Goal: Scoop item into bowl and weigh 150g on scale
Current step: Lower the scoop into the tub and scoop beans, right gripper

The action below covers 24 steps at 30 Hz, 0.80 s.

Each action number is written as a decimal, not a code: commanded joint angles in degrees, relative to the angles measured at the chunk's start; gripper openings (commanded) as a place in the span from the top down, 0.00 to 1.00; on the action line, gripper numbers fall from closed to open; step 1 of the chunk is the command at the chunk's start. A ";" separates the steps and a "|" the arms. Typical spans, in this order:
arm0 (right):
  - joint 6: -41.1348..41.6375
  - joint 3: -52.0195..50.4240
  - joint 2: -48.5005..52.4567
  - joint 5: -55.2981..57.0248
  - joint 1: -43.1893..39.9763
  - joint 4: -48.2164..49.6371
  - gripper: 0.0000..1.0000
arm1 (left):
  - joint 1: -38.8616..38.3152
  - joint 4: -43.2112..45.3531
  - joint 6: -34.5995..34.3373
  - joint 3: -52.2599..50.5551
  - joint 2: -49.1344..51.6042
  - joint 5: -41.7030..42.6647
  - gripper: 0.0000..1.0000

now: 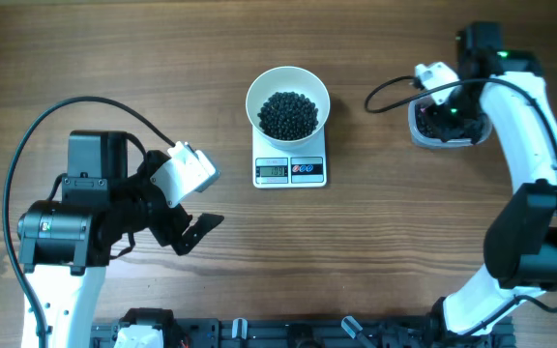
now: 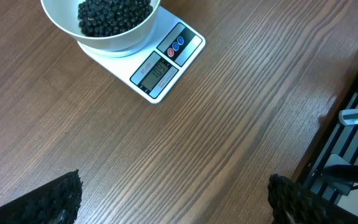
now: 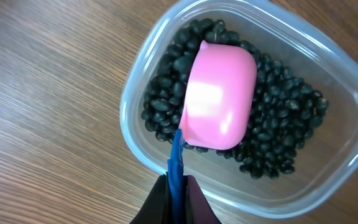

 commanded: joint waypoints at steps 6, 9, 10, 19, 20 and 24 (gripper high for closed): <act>1.51 -0.57 1.49 -23.71 -9.35 -4.11 0.96 | -0.24 0.17 1.29 1.05 -0.04 0.07 0.00; 2.01 -0.59 1.49 -24.13 -12.15 -4.15 0.96 | -0.24 0.17 1.29 1.05 -0.04 0.07 0.00; 2.86 -0.59 1.49 -24.13 -13.22 -4.09 0.96 | -0.24 0.17 1.29 1.05 -0.04 0.07 0.00; 6.45 -0.59 4.07 -29.64 -19.34 -4.20 0.96 | -0.24 0.17 1.29 1.05 -0.04 0.07 0.00; 6.45 -0.59 4.98 -30.64 -19.87 -4.31 0.96 | -0.24 0.17 1.29 1.05 -0.04 0.07 0.00; 6.21 -0.59 8.74 -34.29 -21.33 -4.46 0.96 | -0.24 0.17 1.29 1.05 -0.04 0.07 0.00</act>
